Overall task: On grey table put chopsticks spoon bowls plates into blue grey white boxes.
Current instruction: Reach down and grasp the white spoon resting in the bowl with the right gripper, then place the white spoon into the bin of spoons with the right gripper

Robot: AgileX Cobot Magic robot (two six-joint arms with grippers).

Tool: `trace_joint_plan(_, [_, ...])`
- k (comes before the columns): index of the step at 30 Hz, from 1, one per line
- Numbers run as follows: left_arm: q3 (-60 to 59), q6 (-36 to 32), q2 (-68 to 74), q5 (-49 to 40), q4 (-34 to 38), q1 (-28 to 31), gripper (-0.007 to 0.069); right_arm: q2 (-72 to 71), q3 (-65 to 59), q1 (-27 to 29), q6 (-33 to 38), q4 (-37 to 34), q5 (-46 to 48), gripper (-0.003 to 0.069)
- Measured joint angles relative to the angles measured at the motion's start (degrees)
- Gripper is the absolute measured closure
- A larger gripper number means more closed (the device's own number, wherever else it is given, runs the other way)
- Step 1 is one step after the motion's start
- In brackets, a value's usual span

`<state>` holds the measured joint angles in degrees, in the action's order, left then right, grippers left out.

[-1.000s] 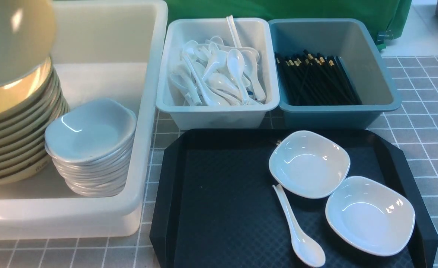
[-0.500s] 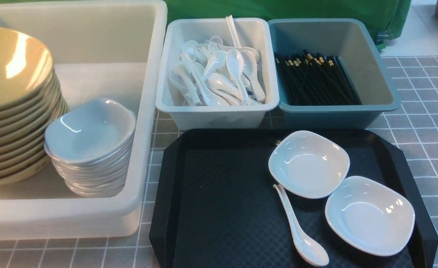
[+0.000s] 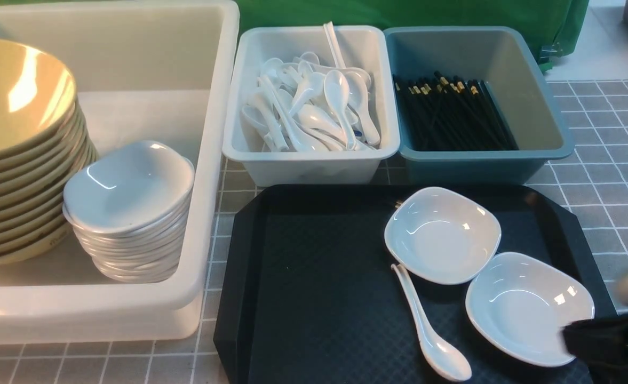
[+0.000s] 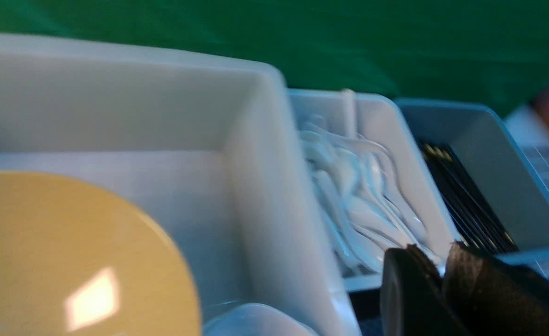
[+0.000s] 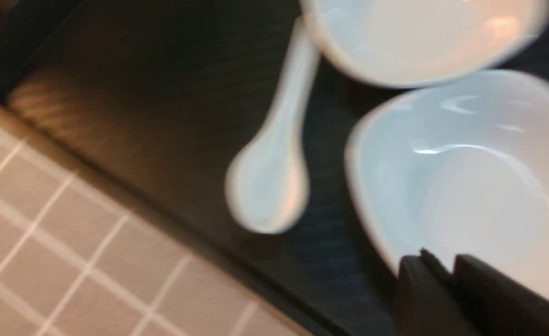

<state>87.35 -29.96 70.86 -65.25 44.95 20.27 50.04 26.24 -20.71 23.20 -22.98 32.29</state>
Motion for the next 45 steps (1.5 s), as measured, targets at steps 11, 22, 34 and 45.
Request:
trace_joint_plan(11, [-28.8,7.5,-30.9,9.4,-24.9,-18.1,0.0634,31.1,16.3,-11.5,-0.9,1.1,-3.1,0.0194])
trace_joint_plan(22, [-58.2,13.9,-55.1,18.0,-37.6,-18.2,0.0634,48.4,24.1,-11.8,-1.2,2.1,-4.7,0.041])
trace_joint_plan(34, [-67.2,14.0,-61.6,31.3,-38.2,-18.3,0.0634,41.9,42.1,-13.0,5.6,2.3,-7.0,0.0558])
trace_joint_plan(45, [-67.8,14.0,-61.6,32.8,-38.2,-19.2,0.0633,68.2,79.6,-9.2,10.1,2.0,-12.6,0.0466])
